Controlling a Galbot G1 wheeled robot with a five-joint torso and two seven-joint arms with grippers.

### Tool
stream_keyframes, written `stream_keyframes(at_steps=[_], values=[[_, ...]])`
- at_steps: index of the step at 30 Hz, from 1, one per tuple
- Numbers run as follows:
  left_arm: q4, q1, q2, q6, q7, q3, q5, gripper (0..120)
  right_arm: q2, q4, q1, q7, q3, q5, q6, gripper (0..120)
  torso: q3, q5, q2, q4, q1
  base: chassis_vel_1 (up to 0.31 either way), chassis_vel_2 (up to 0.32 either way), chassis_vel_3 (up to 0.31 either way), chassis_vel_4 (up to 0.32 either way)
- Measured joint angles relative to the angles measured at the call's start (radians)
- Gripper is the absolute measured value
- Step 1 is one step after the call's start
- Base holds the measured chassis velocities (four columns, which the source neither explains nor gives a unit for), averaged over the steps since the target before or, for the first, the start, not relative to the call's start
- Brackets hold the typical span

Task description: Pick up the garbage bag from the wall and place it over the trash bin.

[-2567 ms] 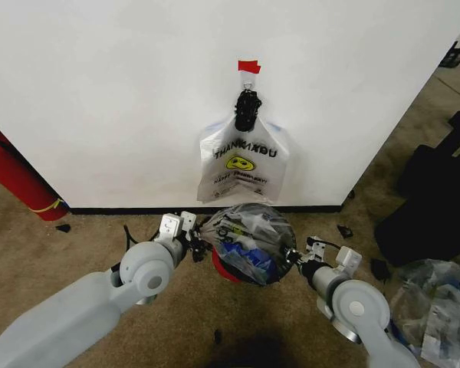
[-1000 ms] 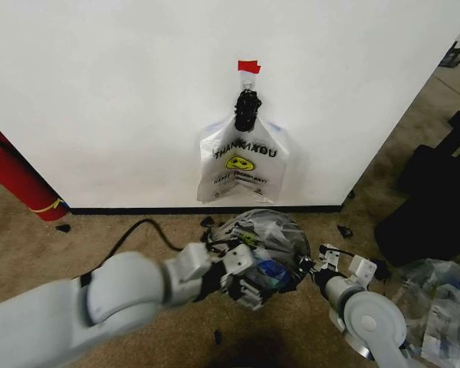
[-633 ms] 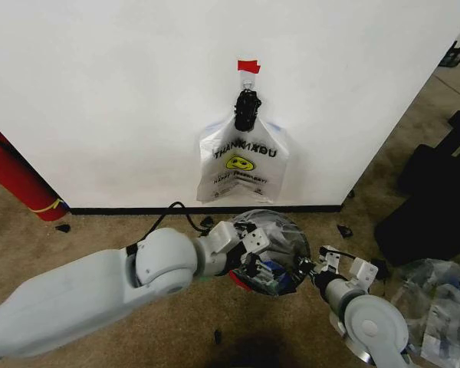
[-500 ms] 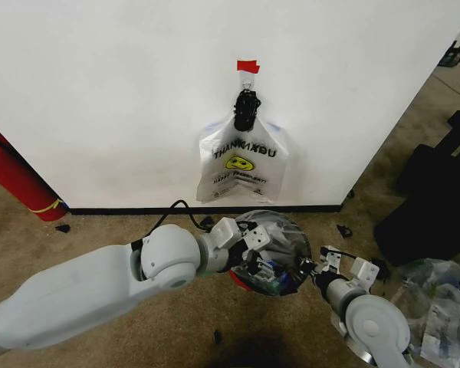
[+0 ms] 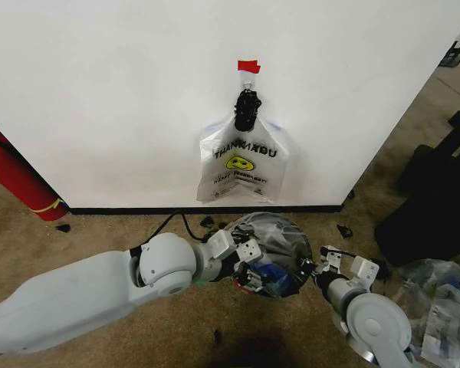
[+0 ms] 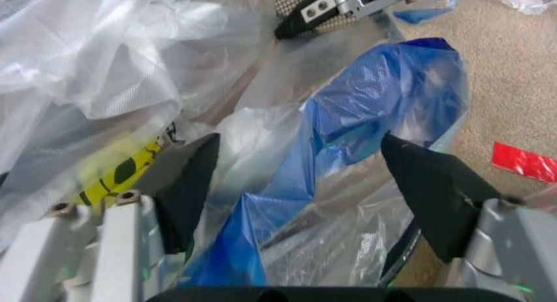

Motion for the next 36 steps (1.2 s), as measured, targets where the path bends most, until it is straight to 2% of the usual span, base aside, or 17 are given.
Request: stream_keyframes(at_steps=[3,6,9,15,16,20,26,30,36], values=[[0.002,-0.004,-0.004,0.000,-0.002,0.002,0.000,65,-0.004,0.000,0.001,0.000,0.001,0.001,0.000,0,0.000,0.0001,0.000,0.0000,0.000,0.000,0.000,0.000,0.000],[-0.003,0.001,-0.004,0.000,-0.007,0.002,-0.001,50,-0.009,-0.001,0.003,0.000,0.003,0.004,0.000,0,0.000,0.0000,0.000,0.0001,0.000,0.000,0.000,0.000,0.000],[-0.009,0.007,-0.004,-0.001,-0.012,0.000,-0.001,43,-0.009,-0.002,0.005,-0.001,0.003,0.005,0.000,0,0.000,0.0000,0.000,0.0001,0.000,0.000,0.000,0.000,0.000],[-0.020,0.016,-0.005,-0.001,-0.019,-0.006,-0.006,17,-0.009,-0.008,0.011,-0.010,0.002,0.006,0.001,0,0.000,0.0001,0.000,0.0001,0.000,0.000,0.000,0.000,0.000],[-0.020,0.016,-0.005,-0.001,-0.019,-0.006,-0.006,17,-0.009,-0.008,0.011,-0.010,0.002,0.006,0.001,0,0.000,0.0001,0.000,0.0001,0.000,0.000,0.000,0.000,0.000],[-0.031,0.031,-0.003,-0.001,-0.022,-0.017,-0.007,2,-0.009,-0.013,0.014,-0.016,0.002,0.006,0.002,0,0.000,0.0000,0.000,0.0002,0.000,0.000,0.000,0.000,0.000],[-0.036,0.041,-0.007,-0.001,-0.027,-0.022,-0.008,12,-0.010,-0.014,0.015,-0.018,0.003,0.007,0.002,0,0.000,0.0000,0.000,0.0001,0.000,0.000,0.000,0.000,0.000],[-0.038,0.050,-0.007,-0.001,-0.035,-0.029,-0.022,0,-0.010,-0.014,0.014,-0.018,0.005,0.008,0.002,0,0.000,0.0000,0.000,0.0001,0.000,0.000,0.000,0.000,0.000],[-0.036,0.057,-0.008,-0.001,-0.050,-0.034,-0.026,0,-0.007,-0.011,0.013,-0.017,0.008,0.013,0.004,0,0.000,0.0000,0.000,0.0001,0.000,0.000,0.000,0.000,0.000]])
